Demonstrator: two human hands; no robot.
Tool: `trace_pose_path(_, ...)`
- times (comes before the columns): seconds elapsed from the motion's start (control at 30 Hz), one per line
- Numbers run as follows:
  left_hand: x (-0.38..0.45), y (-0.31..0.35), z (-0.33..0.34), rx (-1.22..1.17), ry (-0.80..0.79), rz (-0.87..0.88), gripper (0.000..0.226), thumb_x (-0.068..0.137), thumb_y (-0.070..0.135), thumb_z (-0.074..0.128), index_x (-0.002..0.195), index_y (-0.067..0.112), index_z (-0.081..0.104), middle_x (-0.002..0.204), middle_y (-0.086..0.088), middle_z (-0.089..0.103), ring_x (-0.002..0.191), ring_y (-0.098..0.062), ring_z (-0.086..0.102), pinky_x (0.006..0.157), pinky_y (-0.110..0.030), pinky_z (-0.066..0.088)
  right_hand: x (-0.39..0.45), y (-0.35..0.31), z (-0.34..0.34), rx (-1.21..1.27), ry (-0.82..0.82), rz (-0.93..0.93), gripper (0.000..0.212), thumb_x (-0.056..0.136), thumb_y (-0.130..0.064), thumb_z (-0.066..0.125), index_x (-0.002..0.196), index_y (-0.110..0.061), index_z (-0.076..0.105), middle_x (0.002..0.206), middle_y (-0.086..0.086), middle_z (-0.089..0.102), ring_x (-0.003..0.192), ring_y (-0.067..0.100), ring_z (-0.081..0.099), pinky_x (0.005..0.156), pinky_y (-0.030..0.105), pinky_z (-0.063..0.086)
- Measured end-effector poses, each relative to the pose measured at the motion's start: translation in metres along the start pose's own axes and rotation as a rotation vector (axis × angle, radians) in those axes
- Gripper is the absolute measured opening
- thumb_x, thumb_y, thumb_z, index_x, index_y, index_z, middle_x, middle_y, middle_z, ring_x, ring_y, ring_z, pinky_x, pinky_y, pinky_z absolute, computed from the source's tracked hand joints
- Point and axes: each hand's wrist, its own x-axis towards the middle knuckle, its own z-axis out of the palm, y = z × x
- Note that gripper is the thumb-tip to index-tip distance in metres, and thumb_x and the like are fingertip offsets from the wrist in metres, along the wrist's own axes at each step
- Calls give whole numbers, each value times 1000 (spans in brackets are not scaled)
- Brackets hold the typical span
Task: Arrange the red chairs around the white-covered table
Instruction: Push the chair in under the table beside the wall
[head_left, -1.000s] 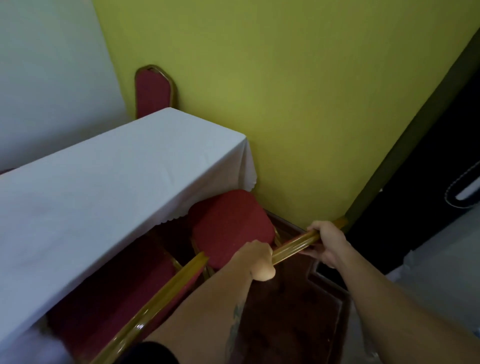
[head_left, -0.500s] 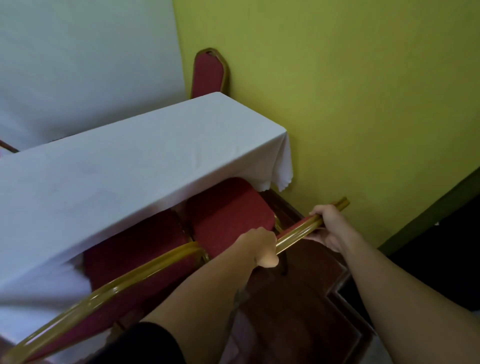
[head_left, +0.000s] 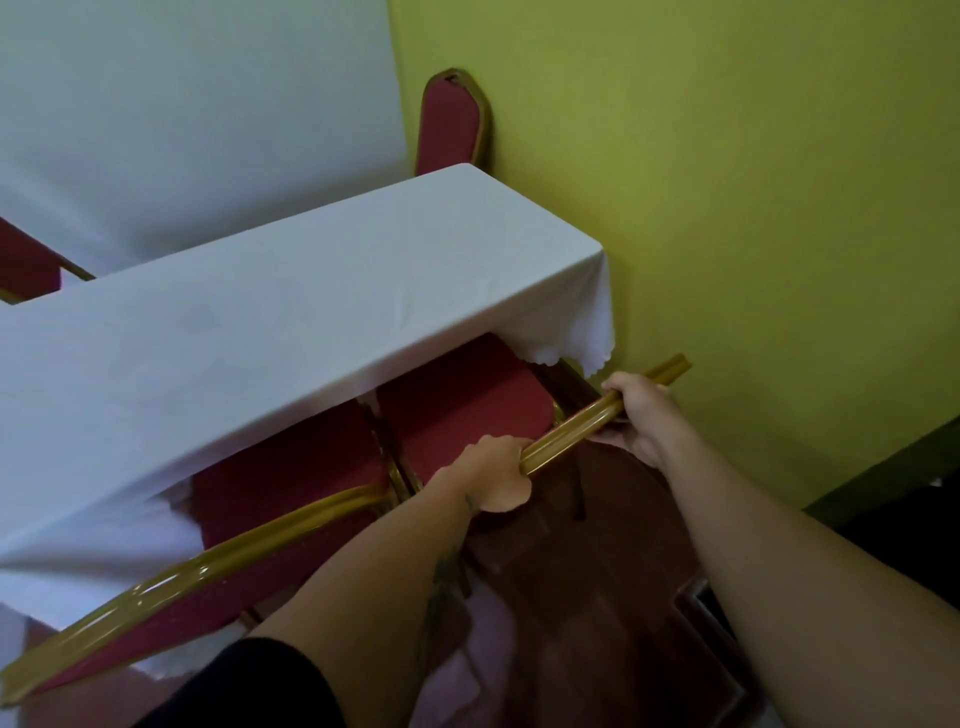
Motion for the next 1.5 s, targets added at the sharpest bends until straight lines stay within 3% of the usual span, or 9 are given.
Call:
trace_pose_path(0.23, 27, -16, -21, -21, 0, -45, 71, 86, 6, 56, 153, 29, 46, 100, 0, 63, 94, -25, 66, 86, -39, 58, 20, -3, 28, -11, 51, -33, 17, 93, -6, 59, 108, -2, 52, 74, 11, 56, 63, 23, 63, 74, 60, 63)
trace_pose_path(0.47, 52, -22, -32, -70, -27, -60, 72, 87, 7, 56, 154, 30, 43, 94, 5, 60, 92, -23, 66, 80, -35, 57, 38, -11, 37, -11, 86, -46, 22, 90, -7, 60, 110, -2, 54, 74, 12, 59, 60, 23, 65, 62, 52, 65)
trace_pose_path(0.67, 67, -32, -46, -117, -10, -66, 70, 89, 6, 56, 154, 27, 43, 93, 5, 62, 85, -16, 65, 70, -28, 52, 51, -19, 54, 1, 105, -50, 51, 87, -12, 62, 133, 7, 50, 96, 20, 63, 66, 26, 68, 52, 49, 64)
trace_pose_path(0.93, 73, -44, -33, -118, 103, -82, 63, 89, 6, 57, 149, 24, 49, 102, -2, 67, 89, -23, 70, 79, -36, 61, 48, -18, 62, -3, 131, -59, 67, 77, -25, 62, 136, 1, 46, 106, 23, 65, 64, 28, 67, 53, 49, 63)
trace_pose_path(1.07, 60, -45, -30, 26, 184, -83, 31, 93, 16, 63, 124, 18, 62, 96, 0, 66, 82, -20, 69, 79, -39, 62, 25, -18, 69, -229, 286, -194, 69, 95, -26, 57, 153, -8, 24, 108, 14, 64, 76, 27, 66, 63, 46, 63)
trace_pose_path(1.17, 43, -44, -36, 123, 197, -70, 19, 95, 18, 63, 114, 18, 62, 95, -1, 65, 82, -20, 67, 79, -38, 61, 11, -15, 73, -522, 327, -296, 81, 101, -32, 51, 163, -8, 4, 132, 21, 60, 98, 38, 65, 76, 38, 49)
trace_pose_path(1.27, 23, -45, -40, 115, 227, -71, 18, 94, 13, 61, 111, 18, 64, 93, -1, 66, 80, -20, 67, 77, -38, 61, -11, -2, 90, -592, 238, -261, 100, 99, -24, 56, 163, -16, -21, 158, 28, 37, 124, 44, 59, 88, 43, 49)
trace_pose_path(1.37, 5, -52, -42, 90, 254, -71, 25, 89, 5, 58, 109, 18, 66, 90, -2, 68, 77, -23, 69, 74, -40, 62, -33, 12, 108, -548, 167, -245, 112, 98, -13, 60, 158, -28, -33, 164, 27, 24, 126, 44, 57, 98, 49, 52)
trace_pose_path(1.5, -24, -68, -47, 36, 237, -80, 44, 86, 1, 53, 126, 15, 65, 111, -7, 71, 95, -28, 70, 84, -44, 62, -31, 5, 105, -588, 77, -241, 119, 96, -18, 65, 154, -36, -37, 159, 20, 40, 126, 40, 58, 102, 56, 55)
